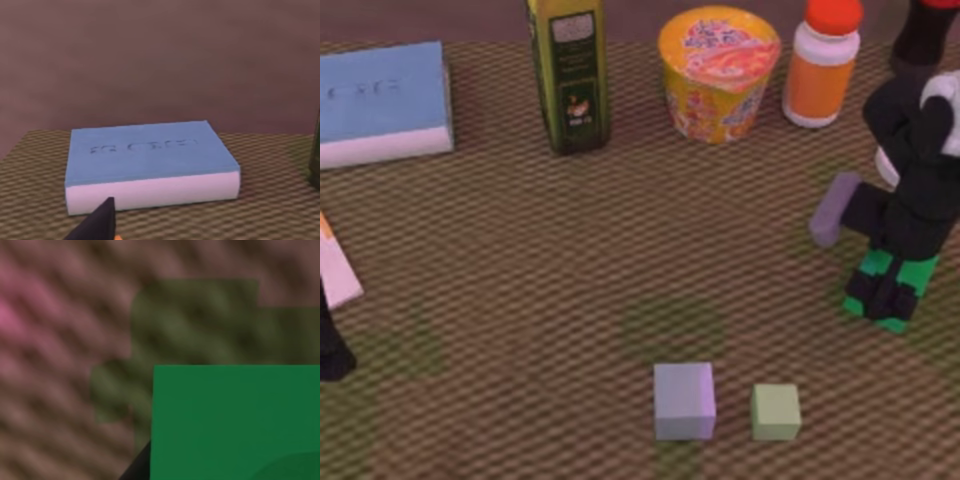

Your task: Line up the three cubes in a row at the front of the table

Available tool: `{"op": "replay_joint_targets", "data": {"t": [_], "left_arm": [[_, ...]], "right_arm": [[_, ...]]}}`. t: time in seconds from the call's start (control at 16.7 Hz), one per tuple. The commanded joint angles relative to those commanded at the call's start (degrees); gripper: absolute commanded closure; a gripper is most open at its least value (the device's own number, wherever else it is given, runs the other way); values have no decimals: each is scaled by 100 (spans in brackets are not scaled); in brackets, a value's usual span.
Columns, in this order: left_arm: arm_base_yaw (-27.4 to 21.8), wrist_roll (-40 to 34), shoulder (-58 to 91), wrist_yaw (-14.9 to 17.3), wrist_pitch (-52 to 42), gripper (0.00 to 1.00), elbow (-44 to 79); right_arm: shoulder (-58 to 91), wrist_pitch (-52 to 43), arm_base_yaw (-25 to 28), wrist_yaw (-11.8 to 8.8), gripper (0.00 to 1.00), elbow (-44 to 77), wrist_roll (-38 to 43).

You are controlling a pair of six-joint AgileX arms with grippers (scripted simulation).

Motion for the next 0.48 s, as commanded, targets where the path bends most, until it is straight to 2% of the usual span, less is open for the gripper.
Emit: {"op": "replay_joint_targets", "data": {"t": [0.18,0.48], "left_arm": [[0,0,0,0,0,0,0],[0,0,0,0,0,0,0]], "right_arm": [[-86,-240,9,-2,100,169,-9],[-492,-1289,42,-5,100,745,-18]]}}
